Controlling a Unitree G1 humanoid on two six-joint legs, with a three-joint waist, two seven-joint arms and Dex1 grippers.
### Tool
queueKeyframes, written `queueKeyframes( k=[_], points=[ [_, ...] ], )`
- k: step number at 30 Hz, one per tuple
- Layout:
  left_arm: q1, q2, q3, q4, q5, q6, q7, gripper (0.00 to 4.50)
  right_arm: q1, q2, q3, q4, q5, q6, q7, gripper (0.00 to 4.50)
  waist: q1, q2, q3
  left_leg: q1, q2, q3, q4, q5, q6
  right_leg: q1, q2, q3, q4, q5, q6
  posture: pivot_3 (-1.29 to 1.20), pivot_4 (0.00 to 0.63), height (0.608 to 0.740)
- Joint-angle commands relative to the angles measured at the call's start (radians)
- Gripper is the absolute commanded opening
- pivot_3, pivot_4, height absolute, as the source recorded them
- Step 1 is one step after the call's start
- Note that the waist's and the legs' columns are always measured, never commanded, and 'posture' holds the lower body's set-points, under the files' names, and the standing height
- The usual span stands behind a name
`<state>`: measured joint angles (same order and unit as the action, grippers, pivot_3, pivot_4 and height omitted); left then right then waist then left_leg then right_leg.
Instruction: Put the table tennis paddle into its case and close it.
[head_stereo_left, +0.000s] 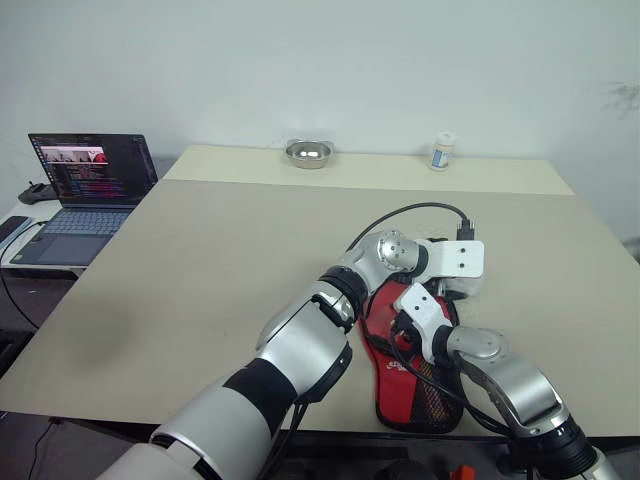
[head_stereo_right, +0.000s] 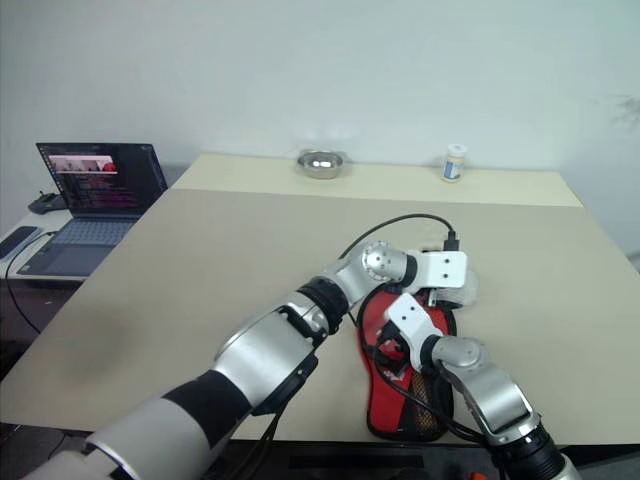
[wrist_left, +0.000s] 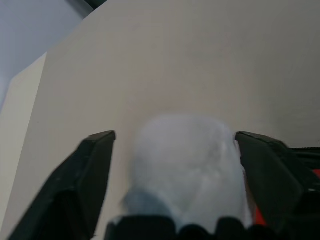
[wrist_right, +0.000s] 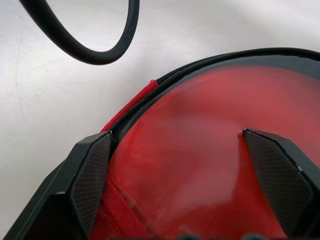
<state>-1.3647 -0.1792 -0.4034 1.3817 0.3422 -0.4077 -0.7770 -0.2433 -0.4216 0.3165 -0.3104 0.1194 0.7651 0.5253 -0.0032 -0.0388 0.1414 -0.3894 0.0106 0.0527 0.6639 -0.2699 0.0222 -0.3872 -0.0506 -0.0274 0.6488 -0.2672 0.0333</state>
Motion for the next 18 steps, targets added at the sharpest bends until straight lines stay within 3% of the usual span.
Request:
queueKeyframes(
  k=[1,7,14,15,18],
  points=[
    [0.046,-0.311,0.016,-0.047,-0.036,-0.024,-0.004,4.45,0.065,-0.011,0.098,0.157,-0.027,0.118,0.012,4.5,0.0,0.0,0.0,0.0,0.0,0.0,0.0,0.0,0.0,0.0,0.0,0.0,0.0,0.0,0.0,0.0,0.15,0.74],
    [0.005,-0.273,0.065,-0.062,-0.1,-0.045,-0.034,4.45,0.06,-0.03,0.08,0.159,-0.023,0.112,0.026,4.5,0.0,0.0,0.0,0.0,0.0,0.0,0.0,0.0,0.0,0.0,0.0,-0.001,-0.001,0.0,0.0,0.0,0.15,0.74],
    [-0.062,-0.126,0.147,-0.085,-0.159,-0.047,0.005,4.45,0.033,-0.027,0.037,0.1,0.005,0.143,0.033,4.5,0.0,0.0,0.001,-0.002,0.0,-0.001,0.0,0.0,0.0,0.0,0.0,-0.002,-0.001,0.0,0.0,0.0,0.15,0.74],
    [-0.068,-0.109,0.155,-0.086,-0.162,-0.045,0.016,4.45,0.03,-0.026,0.03,0.09,0.01,0.15,0.033,4.5,0.0,0.003,-0.008,-0.002,0.0,-0.002,0.0,0.0,0.0,0.0,-0.001,-0.003,-0.002,0.0,0.0,0.0,0.0,0.74],
    [-0.082,-0.006,0.207,-0.101,-0.193,-0.037,0.022,4.45,0.023,-0.03,-0.003,-0.004,0.042,0.192,0.034,4.5,0.006,0.015,-0.053,-0.012,-0.002,-0.003,0.001,0.0,0.0,-0.008,-0.001,-0.004,-0.001,0.005,-0.004,0.0,0.0,0.74]
  ],
)
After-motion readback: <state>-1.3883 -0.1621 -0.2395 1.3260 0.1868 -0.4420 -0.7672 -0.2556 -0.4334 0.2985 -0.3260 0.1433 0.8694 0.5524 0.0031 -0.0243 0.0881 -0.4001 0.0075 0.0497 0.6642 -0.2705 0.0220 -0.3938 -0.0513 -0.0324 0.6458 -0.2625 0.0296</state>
